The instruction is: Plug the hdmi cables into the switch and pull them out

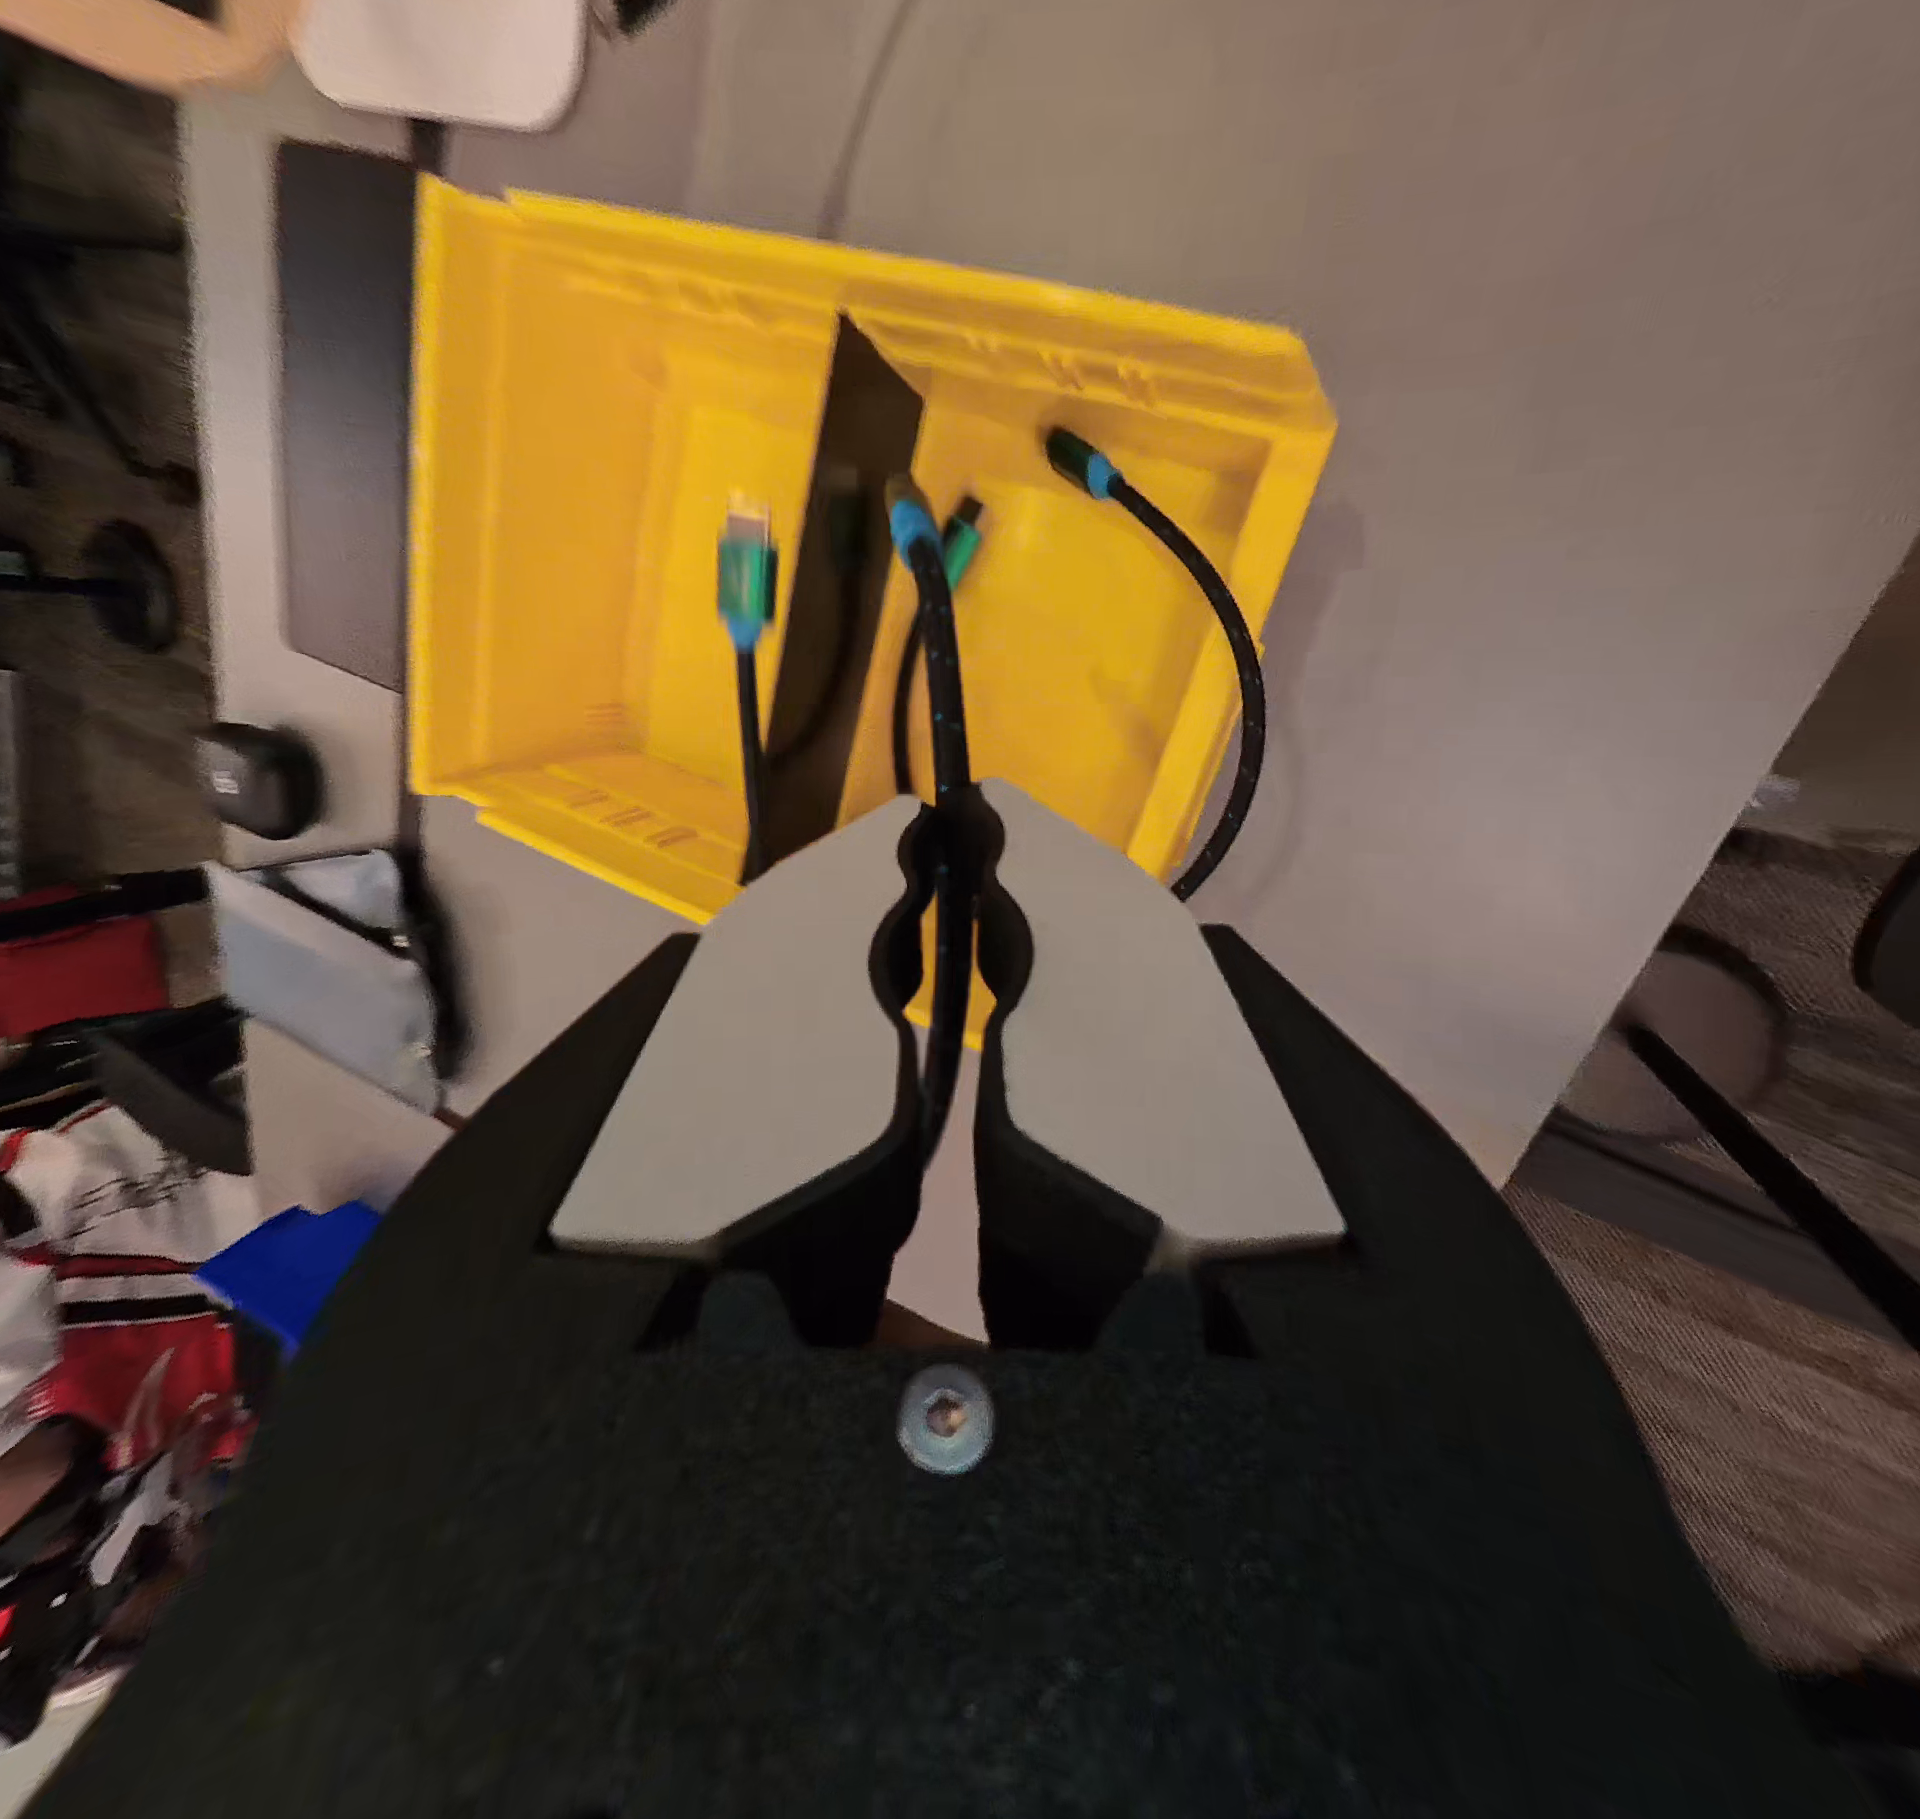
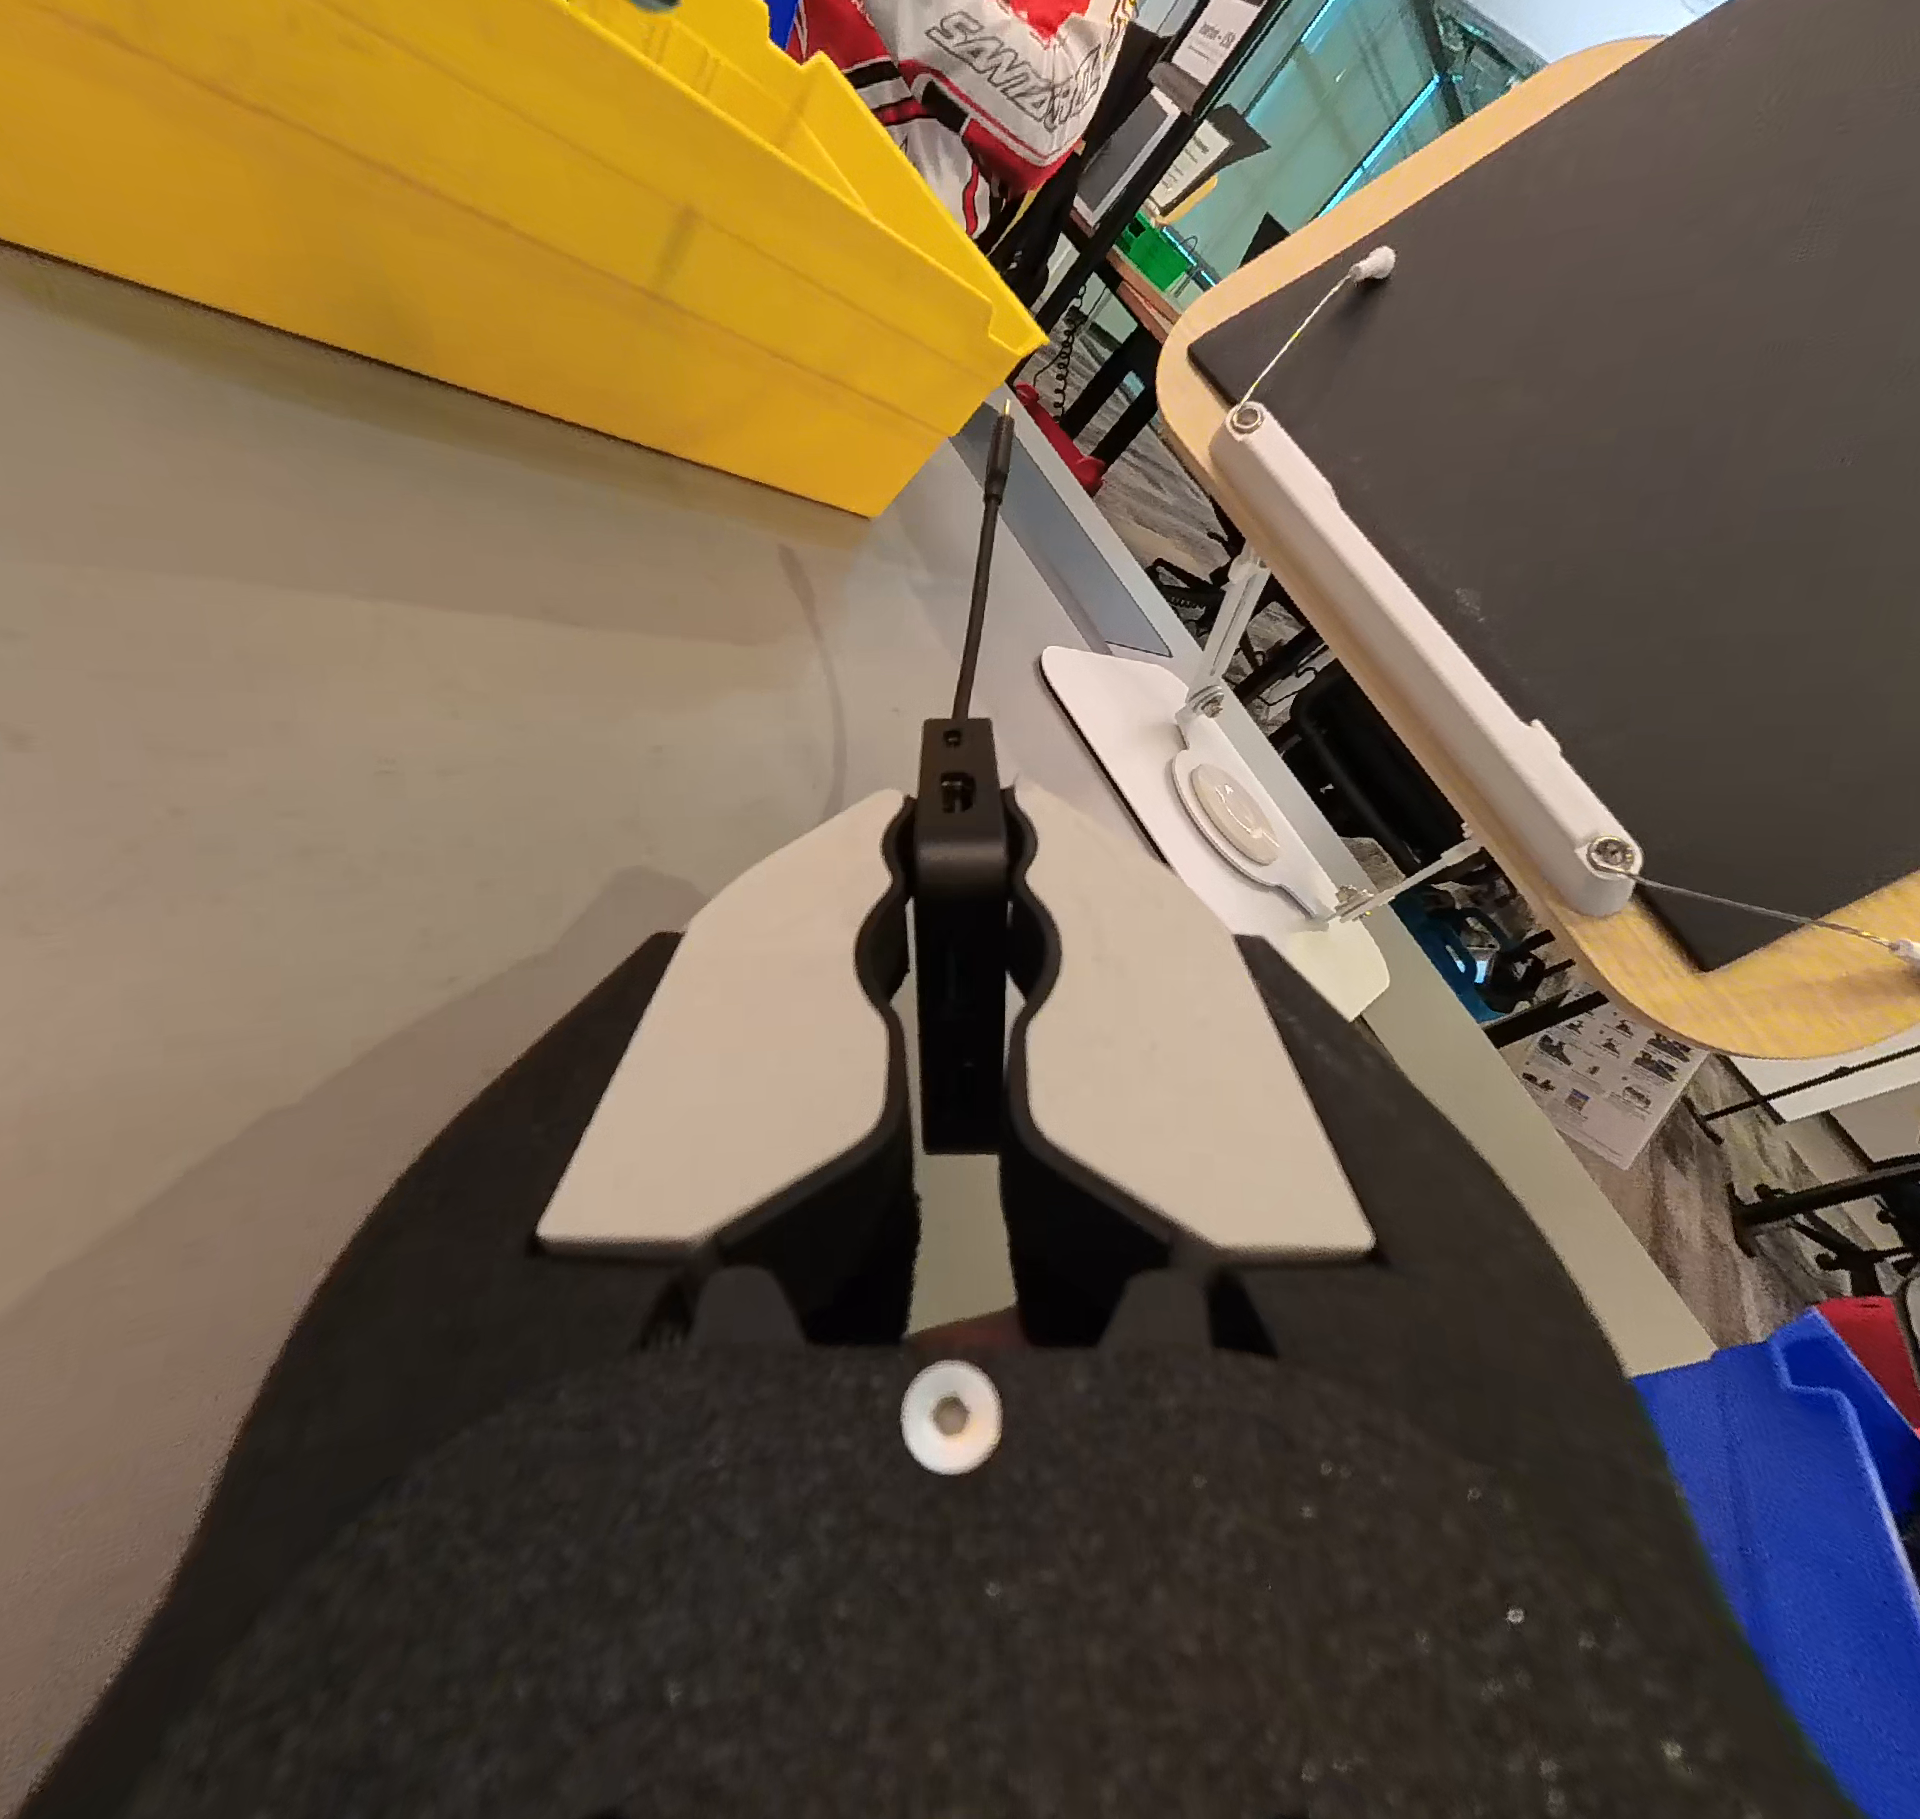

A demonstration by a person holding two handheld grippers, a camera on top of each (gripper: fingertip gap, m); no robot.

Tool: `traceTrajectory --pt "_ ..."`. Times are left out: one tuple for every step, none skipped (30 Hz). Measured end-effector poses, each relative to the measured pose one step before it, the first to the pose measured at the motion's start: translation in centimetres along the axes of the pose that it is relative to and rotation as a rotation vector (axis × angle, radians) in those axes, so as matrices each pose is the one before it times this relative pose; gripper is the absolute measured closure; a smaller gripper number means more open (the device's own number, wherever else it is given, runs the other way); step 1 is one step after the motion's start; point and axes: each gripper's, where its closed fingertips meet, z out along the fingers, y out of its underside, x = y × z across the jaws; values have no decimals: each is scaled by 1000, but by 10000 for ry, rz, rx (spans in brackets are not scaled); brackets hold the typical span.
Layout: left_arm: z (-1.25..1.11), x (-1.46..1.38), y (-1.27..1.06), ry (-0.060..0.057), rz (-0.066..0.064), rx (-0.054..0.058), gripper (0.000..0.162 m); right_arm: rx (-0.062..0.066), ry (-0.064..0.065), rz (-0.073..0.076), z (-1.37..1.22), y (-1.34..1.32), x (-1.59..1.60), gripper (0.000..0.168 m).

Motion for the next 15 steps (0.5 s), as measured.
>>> traceTrajectory --pt "-921 -130 -784 -307 21 303 158 19 34 6 -26 -23 64 155" --pt "-860 79 -869 -238 -23 348 158 24 51 24 -26 -28 108 155" --pt "-731 106 -1010 -333 -49 393 158 25 46 53 -36 -22 120 155" --pt "-583 247 -1034 -379 -28 335 158 27 34 73 -31 -21 131 155" --pt "-482 401 -1165 -410 15 366 159 46 60 87 -56 -46 180 155" --pt "-338 720 -1394 -276 -77 491 158 76 72 100 -65 -91 208 155" --pt "-209 800 -1598 -270 -162 684 159 98 54 109 -77 -103 199 155" --pt "-81 1178 -1293 -20 -140 600 162 80 40 117 -66 -81 167 155" --pt "104 1074 -1021 -140 -173 499 162 44 33 111 -55 -29 165 155" --pt "323 1354 -873 -4 -333 448 162 25 15 105 -37 -1 126 155" --pt "503 1980 -738 269 -300 442 162 4 10 92 -29 20 108 155" --pt "752 2038 -613 184 -298 463 162 19 46 72 -52 -2 143 155" --pt "1058 2437 -334 386 -440 360 162 39 43 56 -51 -34 139 155" --pt "1307 2579 383 465 -282 -4 162 26 30 54 -43 -18 90 155" --pt "1337 1688 638 -81 30 -73 162 1 17 46 -25 23 82 155"
